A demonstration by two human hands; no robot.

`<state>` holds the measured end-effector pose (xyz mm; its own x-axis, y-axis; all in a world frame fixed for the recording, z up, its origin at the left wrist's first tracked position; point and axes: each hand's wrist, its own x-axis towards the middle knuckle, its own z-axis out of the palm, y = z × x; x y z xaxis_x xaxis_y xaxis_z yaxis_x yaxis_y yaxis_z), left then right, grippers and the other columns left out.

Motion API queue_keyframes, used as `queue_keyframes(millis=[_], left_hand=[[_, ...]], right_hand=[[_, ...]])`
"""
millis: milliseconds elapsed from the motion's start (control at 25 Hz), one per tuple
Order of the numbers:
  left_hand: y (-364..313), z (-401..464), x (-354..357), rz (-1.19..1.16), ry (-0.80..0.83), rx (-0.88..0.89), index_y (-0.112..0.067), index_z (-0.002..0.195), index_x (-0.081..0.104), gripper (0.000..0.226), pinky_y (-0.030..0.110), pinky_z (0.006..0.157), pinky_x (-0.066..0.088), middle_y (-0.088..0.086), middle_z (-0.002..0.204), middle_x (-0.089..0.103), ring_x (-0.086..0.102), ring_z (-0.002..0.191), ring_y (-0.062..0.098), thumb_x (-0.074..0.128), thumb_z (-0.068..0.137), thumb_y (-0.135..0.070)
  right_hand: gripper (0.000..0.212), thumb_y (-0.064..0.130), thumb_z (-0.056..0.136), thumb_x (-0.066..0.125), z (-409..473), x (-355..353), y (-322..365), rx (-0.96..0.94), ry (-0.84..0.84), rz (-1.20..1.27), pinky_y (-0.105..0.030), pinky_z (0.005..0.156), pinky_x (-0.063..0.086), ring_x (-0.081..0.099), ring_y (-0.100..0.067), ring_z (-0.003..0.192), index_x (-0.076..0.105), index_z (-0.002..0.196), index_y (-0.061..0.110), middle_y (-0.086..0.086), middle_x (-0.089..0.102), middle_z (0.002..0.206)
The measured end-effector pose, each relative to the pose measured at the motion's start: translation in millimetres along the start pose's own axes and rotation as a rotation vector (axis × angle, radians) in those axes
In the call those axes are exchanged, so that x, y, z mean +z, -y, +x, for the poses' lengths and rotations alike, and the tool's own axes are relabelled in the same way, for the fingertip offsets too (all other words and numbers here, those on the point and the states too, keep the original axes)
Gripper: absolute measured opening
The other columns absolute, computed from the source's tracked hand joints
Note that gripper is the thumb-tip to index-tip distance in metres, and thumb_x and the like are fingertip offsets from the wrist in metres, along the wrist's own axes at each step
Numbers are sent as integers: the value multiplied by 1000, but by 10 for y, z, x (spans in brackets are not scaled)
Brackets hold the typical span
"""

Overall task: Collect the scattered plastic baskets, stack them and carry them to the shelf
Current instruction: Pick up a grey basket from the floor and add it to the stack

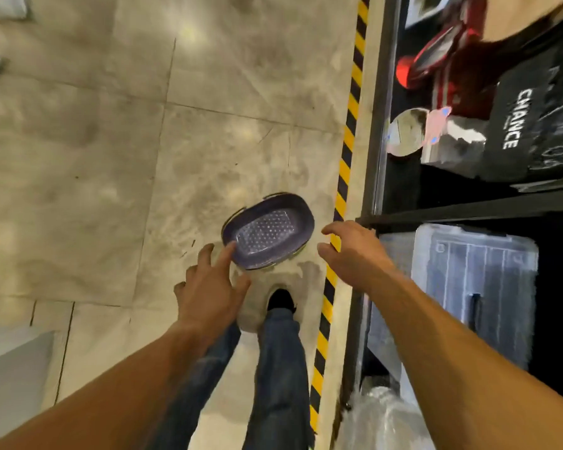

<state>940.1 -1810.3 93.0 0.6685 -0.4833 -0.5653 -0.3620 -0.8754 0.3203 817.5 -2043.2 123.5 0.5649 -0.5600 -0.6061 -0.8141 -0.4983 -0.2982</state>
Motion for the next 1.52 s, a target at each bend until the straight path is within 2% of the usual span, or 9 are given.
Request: queue_keyframes(millis=[160,320,480,680,760,880,1160,1320,1520], left_hand=[[196,824,1018,60,-5,-132,-45,150,22,68,60,98,36,14,162,10,34,134,44,48,90,-63],[502,1389,1904,-34,20,-192,-42,152,20,73,53,91,44,14,162,12,44,125,49,52,89,-62],[801,1749,2537,-164,39,-209,-49,149,11,78,46,85,49,11,163,9,57,111,49,53,86,-67],[948,2043,2847,-251,-65,-216,-43,148,21,85,31,78,42,-1,159,9,62,105,41,72,81,-53],[973,2106,2903,-254,-93,-176,-39,148,22,92,34,89,48,2,157,10,58,114,38,78,76,-53],[988,2092,2840,-278,-130,-109,-38,148,26,100,35,107,41,5,156,12,47,129,34,86,69,-47],[544,1420,1260,-173,-239,67,-40,146,29,101,37,105,41,1,155,16,45,131,35,88,64,-48],[-182,737,-322,-75,-288,145,-36,140,39,94,47,99,48,3,154,20,46,129,39,87,62,-55],[-994,47,-2070,-25,-318,433,-34,142,41,100,54,96,51,10,153,21,47,125,43,88,57,-57]], right_hand=[[37,39,95,57,1046,776,-607,-51,23,-102,-36,86,43,56,-26,111,58,130,26,-3,48,136],[44,36,95,59,1916,1450,-1063,-120,18,-154,-42,100,41,44,-30,132,53,138,27,0,33,155],[53,42,93,60,2527,2003,-1365,-127,60,-199,-48,99,45,44,-35,134,43,143,33,2,11,166],[59,43,88,65,2849,2409,-1549,-226,61,-125,-46,93,50,57,-42,114,45,140,26,-6,30,152],[64,43,86,68,2911,2476,-1569,-244,22,-121,-48,88,51,58,-45,109,41,142,27,-10,39,142],[69,48,83,69,2851,2484,-1490,-211,22,-58,-51,88,53,57,-41,111,36,143,37,-10,44,138],[71,57,81,64,1645,1358,-920,-139,-95,116,-33,76,39,57,-33,111,29,142,48,-3,37,142],[80,55,79,68,517,27,-323,-91,-205,84,-34,72,43,60,-35,105,25,146,47,-6,33,148],[89,56,80,70,-864,-1396,228,53,-368,119,-44,84,52,62,-38,110,15,149,50,-3,9,163]])
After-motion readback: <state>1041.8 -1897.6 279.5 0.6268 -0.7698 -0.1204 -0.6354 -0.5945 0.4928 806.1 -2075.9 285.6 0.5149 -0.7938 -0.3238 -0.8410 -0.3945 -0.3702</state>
